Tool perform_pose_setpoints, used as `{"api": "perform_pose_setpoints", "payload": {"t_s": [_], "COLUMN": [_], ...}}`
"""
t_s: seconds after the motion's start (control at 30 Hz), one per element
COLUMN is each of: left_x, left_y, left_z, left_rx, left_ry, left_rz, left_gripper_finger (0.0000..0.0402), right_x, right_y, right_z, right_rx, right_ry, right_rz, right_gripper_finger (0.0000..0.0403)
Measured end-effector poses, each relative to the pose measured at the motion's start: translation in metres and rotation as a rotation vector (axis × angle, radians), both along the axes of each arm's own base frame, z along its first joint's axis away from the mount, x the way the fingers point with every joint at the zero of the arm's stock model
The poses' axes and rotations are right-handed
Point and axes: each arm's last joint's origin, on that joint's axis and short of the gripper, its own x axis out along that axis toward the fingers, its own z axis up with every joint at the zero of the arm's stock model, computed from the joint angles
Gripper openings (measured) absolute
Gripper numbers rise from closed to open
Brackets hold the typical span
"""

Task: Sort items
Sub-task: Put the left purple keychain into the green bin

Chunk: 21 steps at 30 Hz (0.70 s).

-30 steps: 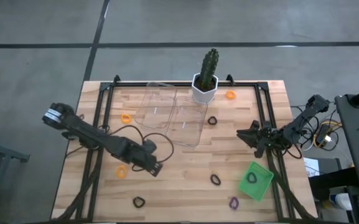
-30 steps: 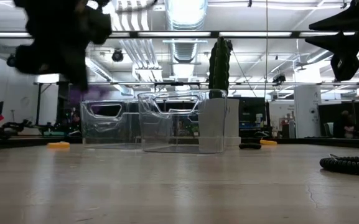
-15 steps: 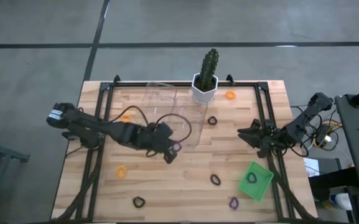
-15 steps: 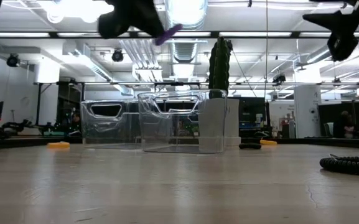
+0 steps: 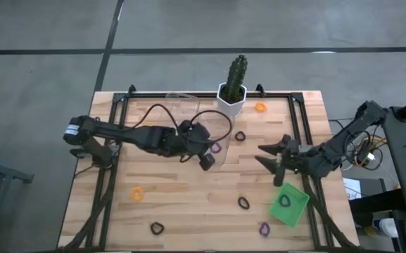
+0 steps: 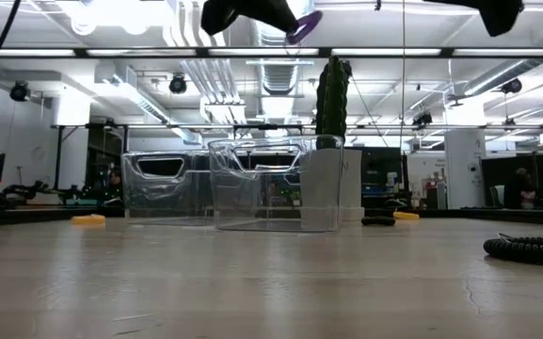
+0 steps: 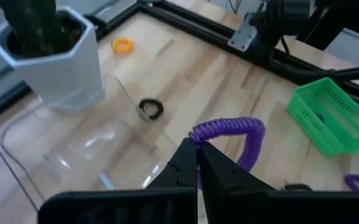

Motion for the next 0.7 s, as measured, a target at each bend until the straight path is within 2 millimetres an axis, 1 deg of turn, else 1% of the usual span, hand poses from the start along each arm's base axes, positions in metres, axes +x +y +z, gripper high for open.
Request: {"api": "perform_pose_setpoints", "payload": {"t_s": [0.17, 0.3, 0.5, 0.7], "left_x": [0.015, 0.021, 0.022, 0.025], "left_y": [-0.001, -0.001, -0.001, -0.001], "left_z": [0.005, 0.011, 0.014, 0.012], "left_rx": [0.056, 0.104, 0.137, 0.151], "left_ry": [-0.044, -0.078, -0.096, -0.105], "left_rz": [-0.013, -0.001, 0.012, 0.005], "left_gripper_finger": [0.0000, 0.0000, 0.0000, 0.0000], "right_x": [0.026, 0.042, 0.055, 0.060], "right_y": [0.002, 0.000, -0.004, -0.009], "right_z": [0.003, 0.003, 0.003, 0.008], "right_rx": [-0.034, -0.052, -0.058, -0.037], "right_ry": [0.049, 0.076, 0.090, 0.089], "right_rz": [-0.073, -0.121, -0.162, -0.141], "right_gripper_finger": [0.0238, 0.0244, 0.0251, 0.0251]}}
